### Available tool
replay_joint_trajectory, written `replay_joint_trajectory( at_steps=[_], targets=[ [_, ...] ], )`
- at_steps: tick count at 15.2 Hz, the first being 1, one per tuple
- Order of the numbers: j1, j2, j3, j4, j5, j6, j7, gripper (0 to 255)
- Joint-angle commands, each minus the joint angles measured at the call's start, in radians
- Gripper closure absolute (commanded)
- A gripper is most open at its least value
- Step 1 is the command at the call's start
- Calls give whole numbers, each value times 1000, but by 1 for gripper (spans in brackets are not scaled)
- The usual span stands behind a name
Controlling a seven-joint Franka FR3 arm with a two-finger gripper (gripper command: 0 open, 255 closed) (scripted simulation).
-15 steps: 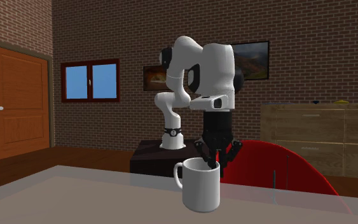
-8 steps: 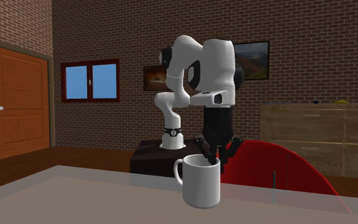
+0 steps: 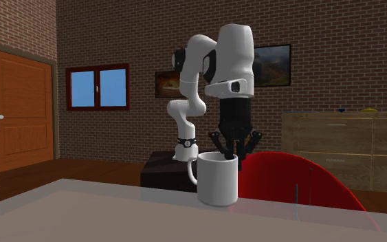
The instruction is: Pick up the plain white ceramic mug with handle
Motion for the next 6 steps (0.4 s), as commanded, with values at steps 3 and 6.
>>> replay_joint_trajectory(
  at_steps=[3,6],
  targets=[
    [0,-24,1,18,1,-42,0,255],
    [0,-30,1,24,2,-55,0,255]
  ],
)
